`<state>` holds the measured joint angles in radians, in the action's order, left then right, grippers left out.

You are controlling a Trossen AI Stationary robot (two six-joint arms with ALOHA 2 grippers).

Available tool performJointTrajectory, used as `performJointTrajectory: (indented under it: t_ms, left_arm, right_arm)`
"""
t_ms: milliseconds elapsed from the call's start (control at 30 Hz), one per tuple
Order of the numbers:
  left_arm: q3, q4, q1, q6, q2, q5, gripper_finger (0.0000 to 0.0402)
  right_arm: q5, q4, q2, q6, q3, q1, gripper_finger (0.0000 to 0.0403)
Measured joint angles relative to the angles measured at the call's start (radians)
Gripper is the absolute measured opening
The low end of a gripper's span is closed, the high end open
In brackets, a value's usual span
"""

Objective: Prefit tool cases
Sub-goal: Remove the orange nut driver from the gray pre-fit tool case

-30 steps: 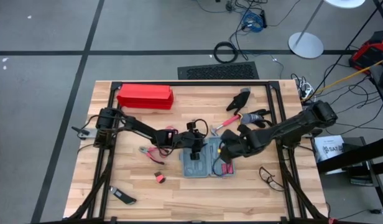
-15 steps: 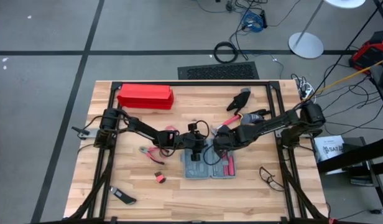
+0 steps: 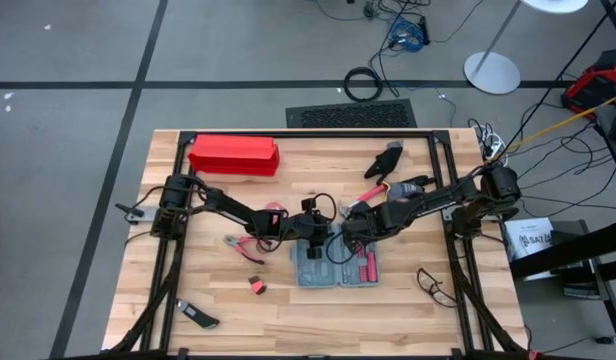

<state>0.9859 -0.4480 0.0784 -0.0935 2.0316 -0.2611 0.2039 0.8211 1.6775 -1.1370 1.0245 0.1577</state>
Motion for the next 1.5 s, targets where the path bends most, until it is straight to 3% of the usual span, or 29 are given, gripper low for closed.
performJointTrajectory:
  t_ms: [233,500,967,1233,1500]
  left_arm:
    - [0.000,0.000,0.000,0.001,0.001,0.003,0.0202]
    - [-0.001,0.000,0.001,0.001,0.002,0.003,0.0202]
    - [-0.002,0.000,0.001,0.001,0.002,0.004,0.0202]
    - [-0.002,-0.001,0.001,0.001,0.002,0.004,0.0202]
    - [-0.002,-0.001,0.001,0.000,0.002,0.004,0.0202]
  right_arm:
    - [0.004,0.066,0.004,-0.021,0.000,0.000,0.0103]
    - [0.013,-0.025,0.008,-0.003,0.001,0.000,0.0102]
    - [0.010,0.027,0.013,-0.026,0.001,-0.001,0.0102]
    - [0.028,0.017,0.112,-0.006,0.008,-0.001,0.0102]
    - [0.039,0.007,0.127,0.012,0.006,-0.015,0.0098]
